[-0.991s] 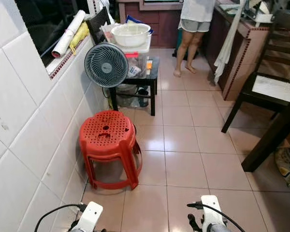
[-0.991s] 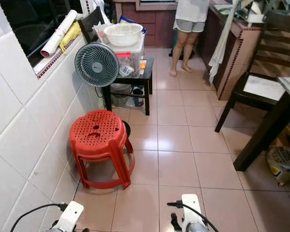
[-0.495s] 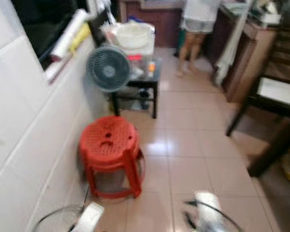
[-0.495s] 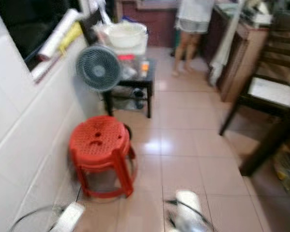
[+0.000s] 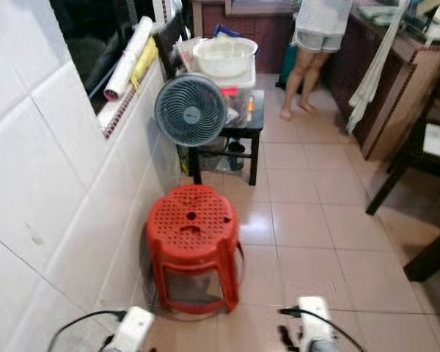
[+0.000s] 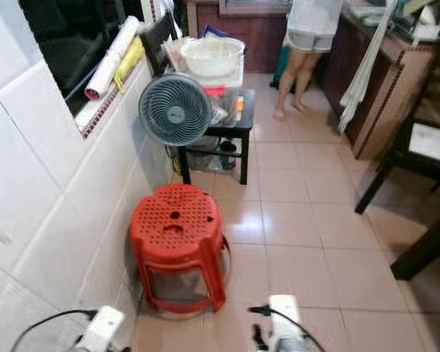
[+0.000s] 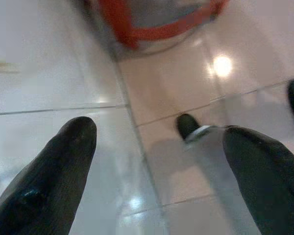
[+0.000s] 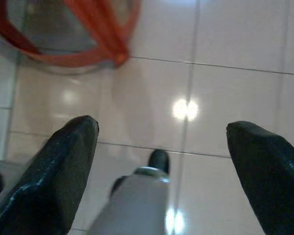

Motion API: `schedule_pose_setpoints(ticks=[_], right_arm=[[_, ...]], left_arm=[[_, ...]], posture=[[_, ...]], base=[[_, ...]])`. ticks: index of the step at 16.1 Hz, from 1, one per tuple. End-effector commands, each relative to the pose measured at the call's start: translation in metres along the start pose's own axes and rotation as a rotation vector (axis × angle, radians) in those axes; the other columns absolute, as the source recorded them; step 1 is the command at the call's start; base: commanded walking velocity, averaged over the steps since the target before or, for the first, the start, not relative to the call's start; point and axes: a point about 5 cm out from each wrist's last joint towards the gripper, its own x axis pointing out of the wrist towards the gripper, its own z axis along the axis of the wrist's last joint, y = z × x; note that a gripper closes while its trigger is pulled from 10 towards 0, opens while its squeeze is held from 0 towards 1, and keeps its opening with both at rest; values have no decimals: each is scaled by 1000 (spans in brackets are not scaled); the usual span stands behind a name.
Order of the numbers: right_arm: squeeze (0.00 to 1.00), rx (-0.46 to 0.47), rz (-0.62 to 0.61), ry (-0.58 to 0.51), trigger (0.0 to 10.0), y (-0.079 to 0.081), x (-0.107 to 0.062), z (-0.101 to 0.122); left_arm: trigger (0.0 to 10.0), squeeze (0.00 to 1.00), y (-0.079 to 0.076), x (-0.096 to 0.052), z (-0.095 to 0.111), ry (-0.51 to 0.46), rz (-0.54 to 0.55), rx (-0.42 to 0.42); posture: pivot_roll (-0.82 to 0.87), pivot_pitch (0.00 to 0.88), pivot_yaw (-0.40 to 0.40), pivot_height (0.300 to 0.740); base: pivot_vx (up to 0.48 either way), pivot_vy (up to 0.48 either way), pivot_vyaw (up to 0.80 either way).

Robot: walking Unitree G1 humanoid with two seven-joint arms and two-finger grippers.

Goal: Setting the table

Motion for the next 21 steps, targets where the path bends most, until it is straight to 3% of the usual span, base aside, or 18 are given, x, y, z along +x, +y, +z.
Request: schedule_pose_setpoints(ticks=[1,12,16,19,21], right_arm=[[0,-4,-37,-2,10000,-13,-1,0],[0,-6,-36,23,10000,-10,-2,-7],[0,114,-38,19,10000,-10,-1,-5],[0,133,-8,-13,10000,-7,1,7],[0,122,15,-26,10000,0,2,14]], left_arm=[[10000,0,-8,2,3,-6,-23,-8],[10000,0,-8,3,9,-34,-30,-11],[10000,0,6,3,17,-48,95,-300],[10000,0,8,3,16,-44,137,-414],[10000,0,7,3,17,-41,137,-422]], posture=[[-192,0,34,740],[-190,0,38,740],[-180,0,29,740],[-167,0,17,740],[-137,0,-5,740]], base=[[0,0,0],[0,-387,0],[0,0,0],[0,0,0],[0,0,0]])
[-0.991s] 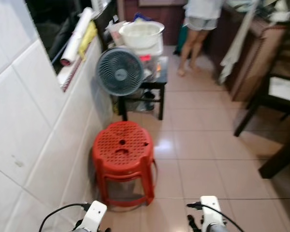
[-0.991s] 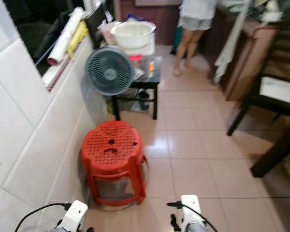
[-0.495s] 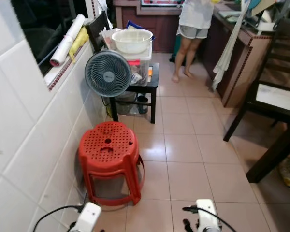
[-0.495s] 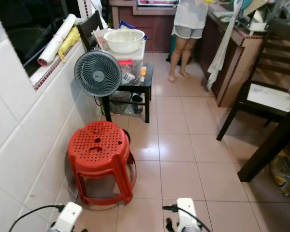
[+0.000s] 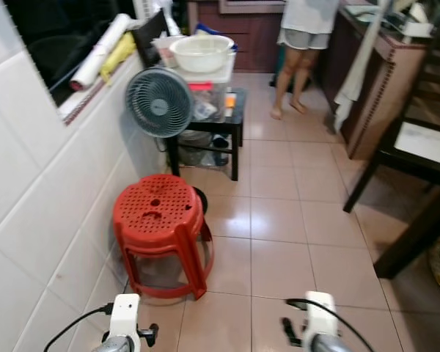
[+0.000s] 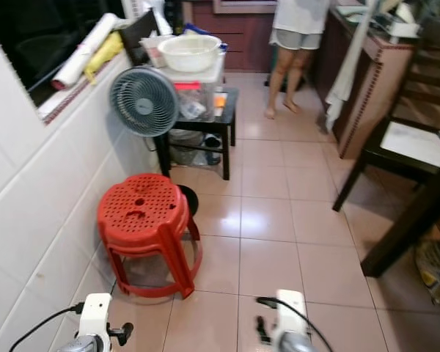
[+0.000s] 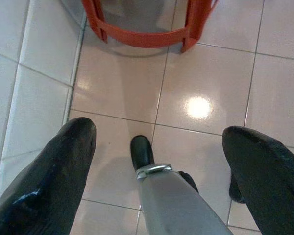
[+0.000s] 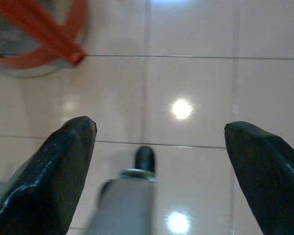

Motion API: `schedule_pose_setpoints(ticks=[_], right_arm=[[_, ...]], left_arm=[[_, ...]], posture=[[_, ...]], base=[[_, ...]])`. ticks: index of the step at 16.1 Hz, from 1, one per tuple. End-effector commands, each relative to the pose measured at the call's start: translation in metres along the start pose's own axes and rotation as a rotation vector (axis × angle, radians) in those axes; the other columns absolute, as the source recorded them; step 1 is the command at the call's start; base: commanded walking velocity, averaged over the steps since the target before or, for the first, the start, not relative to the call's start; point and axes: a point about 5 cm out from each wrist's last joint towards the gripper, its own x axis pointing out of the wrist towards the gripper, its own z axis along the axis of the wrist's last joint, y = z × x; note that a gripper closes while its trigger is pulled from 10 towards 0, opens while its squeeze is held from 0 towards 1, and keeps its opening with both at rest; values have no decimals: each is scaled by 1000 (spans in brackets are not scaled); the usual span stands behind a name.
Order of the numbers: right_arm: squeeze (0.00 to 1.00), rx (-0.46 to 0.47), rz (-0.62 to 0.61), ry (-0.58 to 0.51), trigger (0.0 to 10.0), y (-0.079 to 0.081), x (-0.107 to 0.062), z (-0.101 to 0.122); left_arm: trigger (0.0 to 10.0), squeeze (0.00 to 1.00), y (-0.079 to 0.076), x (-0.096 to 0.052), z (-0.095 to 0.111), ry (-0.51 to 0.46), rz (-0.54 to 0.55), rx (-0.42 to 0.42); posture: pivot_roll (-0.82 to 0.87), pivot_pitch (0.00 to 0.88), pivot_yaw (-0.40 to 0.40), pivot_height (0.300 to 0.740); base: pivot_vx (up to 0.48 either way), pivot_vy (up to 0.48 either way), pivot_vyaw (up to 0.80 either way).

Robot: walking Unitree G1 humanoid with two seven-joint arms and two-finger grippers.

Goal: Setting the table

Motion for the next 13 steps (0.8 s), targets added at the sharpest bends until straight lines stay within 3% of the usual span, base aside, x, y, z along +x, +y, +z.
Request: schedule_pose_setpoints(ticks=[1,8,13], right_arm=[[0,-13,7,-16,10000,0,1,8],[0,-76,32,-38,10000,9,4,25],[0,-40,21,-47,10000,11,4,24]], left_arm=[[10000,0,3,0,1,2,15,-1],[10000,0,9,-4,-18,42,40,28],[10000,0,11,-4,-17,45,30,110]], posture=[[-126,0,-13,740],[-48,0,-41,740],[-80,0,-12,740]], base=[[0,0,0],[0,0,0],[0,0,0]])
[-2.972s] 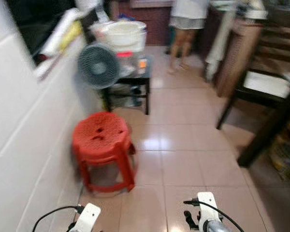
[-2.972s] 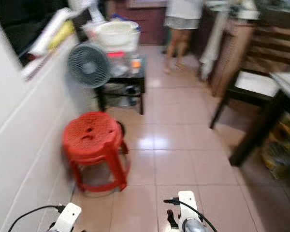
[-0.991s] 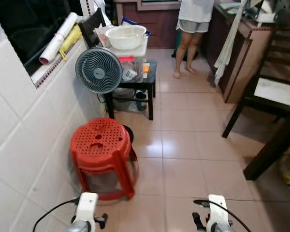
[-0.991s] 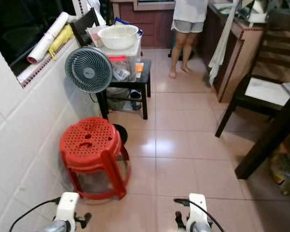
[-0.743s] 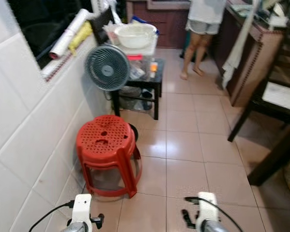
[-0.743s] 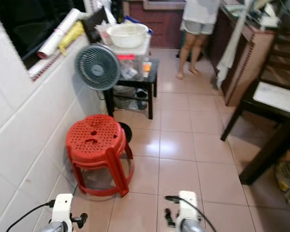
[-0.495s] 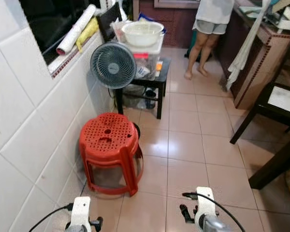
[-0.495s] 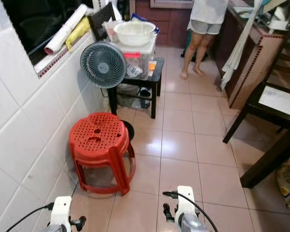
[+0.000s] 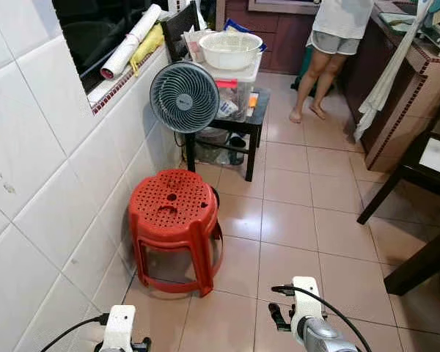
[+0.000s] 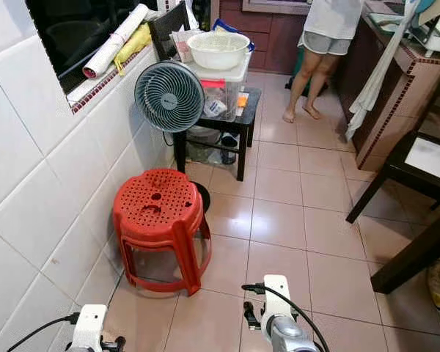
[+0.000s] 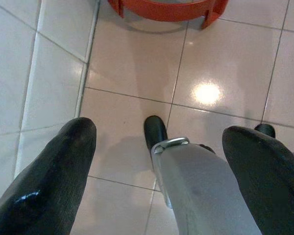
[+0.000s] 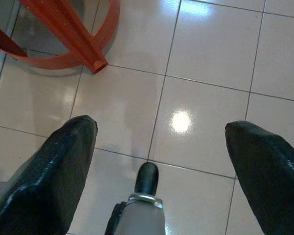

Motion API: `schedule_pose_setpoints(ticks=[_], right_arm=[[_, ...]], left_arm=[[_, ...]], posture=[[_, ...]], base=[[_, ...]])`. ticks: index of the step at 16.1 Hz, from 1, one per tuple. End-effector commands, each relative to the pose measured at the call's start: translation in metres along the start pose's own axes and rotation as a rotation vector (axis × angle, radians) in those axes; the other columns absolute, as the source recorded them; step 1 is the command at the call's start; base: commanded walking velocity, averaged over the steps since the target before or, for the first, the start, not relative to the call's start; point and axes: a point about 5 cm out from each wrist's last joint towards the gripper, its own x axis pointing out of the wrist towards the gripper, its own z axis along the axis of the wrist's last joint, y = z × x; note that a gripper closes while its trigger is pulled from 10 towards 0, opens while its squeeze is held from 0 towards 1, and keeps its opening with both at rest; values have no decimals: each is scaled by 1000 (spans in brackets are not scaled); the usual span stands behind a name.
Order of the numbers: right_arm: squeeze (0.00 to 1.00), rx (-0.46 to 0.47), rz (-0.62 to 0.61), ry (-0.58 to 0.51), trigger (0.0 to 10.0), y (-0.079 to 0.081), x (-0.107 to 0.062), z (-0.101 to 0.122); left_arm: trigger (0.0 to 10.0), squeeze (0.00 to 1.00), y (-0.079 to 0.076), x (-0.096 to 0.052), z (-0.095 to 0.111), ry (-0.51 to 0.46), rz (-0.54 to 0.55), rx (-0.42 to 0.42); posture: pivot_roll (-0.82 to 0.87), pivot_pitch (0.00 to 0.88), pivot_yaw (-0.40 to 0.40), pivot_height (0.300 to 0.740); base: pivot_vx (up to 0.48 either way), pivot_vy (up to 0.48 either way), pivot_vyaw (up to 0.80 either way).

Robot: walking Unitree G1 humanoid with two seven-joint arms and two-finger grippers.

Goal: Setting the table

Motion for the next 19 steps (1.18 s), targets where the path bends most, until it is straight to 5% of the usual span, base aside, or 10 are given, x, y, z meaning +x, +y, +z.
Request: schedule_pose_setpoints(ticks=[1,8,19], right_arm=[[0,26,-11,-4,10000,-1,0,0],[0,66,-58,-6,10000,-14,-2,-4],[0,35,-63,11,10000,-18,-3,-8]], left_arm=[[10000,0,2,0,2,-3,0,36],[10000,0,-7,2,11,-16,-26,106],[10000,0,-10,2,13,-19,-22,105]], posture=[[-92,0,-5,740],[-161,0,26,740],[-164,0,19,740]], base=[[0,0,0],[0,0,0],[0,0,0]])
